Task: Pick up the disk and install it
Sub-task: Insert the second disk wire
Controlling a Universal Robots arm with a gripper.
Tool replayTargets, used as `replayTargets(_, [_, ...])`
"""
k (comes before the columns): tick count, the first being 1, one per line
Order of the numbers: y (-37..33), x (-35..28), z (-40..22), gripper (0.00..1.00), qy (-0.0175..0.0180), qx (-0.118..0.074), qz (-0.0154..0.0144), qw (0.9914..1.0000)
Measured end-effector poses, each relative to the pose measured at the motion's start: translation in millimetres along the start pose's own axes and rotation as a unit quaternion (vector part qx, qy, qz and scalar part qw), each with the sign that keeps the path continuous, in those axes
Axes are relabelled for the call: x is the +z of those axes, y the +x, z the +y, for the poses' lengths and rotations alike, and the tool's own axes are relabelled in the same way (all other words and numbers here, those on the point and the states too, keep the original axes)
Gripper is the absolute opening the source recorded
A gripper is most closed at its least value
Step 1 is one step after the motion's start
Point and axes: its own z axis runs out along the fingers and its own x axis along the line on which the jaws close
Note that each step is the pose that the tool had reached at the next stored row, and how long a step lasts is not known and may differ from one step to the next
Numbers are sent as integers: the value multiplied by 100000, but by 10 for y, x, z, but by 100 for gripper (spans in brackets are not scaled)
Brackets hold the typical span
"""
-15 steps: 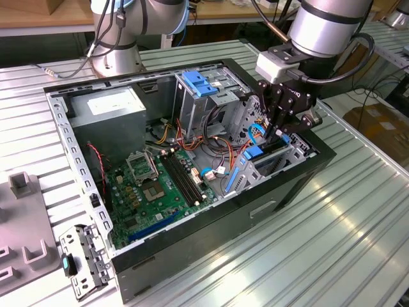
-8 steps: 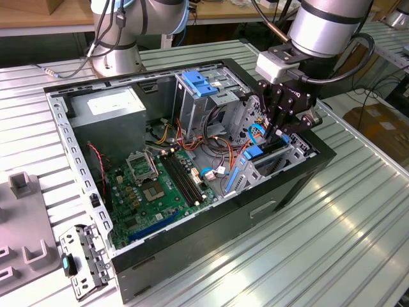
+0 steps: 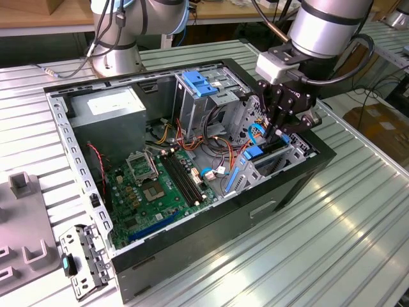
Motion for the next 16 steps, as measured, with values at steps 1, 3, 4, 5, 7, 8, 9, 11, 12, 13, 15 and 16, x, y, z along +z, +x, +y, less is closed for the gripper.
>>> replayTargets(1, [7,3,0,16,64,13,-244,100000])
replayTargets(3, [28,11,0,16,221,36,-673,99997])
replayTargets(4, [40,19,3,16,321,60,-1003,99994])
replayTargets(5, [50,23,9,16,418,87,-1382,99990])
replayTargets(7, [67,31,30,16,607,132,-2476,99967])
replayTargets(8, [75,33,34,16,672,149,-2769,99959])
replayTargets(9, [85,35,38,16,766,168,-3097,99949])
replayTargets(11, [107,43,44,16,1062,192,-3553,99931])
replayTargets(12, [119,46,49,16,1307,206,-3740,99921])
replayTargets(13, [124,47,53,16,1513,209,-3809,99916])
replayTargets(15, [126,48,73,16,2092,221,-3940,99900])
replayTargets(16, [127,47,77,16,2209,226,-4006,99895])
